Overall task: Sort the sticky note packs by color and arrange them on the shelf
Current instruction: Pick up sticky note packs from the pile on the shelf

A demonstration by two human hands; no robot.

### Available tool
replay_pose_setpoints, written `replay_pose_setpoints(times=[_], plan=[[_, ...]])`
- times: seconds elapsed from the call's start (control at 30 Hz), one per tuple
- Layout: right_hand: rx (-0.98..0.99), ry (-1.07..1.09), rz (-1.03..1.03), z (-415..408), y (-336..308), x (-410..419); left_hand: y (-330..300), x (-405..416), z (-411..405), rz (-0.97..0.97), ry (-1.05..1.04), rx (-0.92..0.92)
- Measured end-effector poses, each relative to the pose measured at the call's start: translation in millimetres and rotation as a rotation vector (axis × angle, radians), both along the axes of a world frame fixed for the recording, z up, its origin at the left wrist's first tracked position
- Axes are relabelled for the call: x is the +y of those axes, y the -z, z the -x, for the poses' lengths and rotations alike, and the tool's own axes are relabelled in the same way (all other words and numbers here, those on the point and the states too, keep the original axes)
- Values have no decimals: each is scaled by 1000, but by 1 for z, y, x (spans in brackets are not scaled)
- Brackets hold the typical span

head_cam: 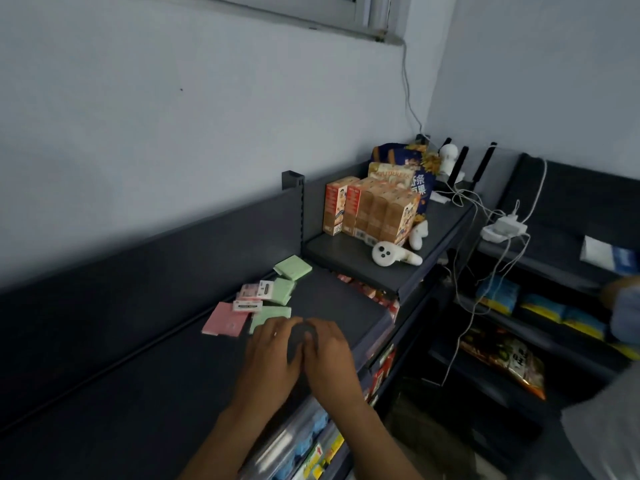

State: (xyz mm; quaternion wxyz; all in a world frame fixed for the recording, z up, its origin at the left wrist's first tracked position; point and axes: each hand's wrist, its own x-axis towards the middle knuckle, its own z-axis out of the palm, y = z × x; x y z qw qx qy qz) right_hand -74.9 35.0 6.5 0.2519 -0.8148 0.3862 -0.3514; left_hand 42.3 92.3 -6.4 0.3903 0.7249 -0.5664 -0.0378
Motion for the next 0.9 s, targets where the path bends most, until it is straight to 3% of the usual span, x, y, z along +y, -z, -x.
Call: replay_pose_setpoints(times=[0.3, 0.57, 0.9], plan=[[37, -42, 4, -59, -10, -110, -13, -99, -52, -26, -58, -31], [40, -26, -94, -54, 12, -155, 27, -156, -49, -76, -65, -4], [208, -66, -113, -81, 23, -200, 22, -181, -94, -30, -47, 172]])
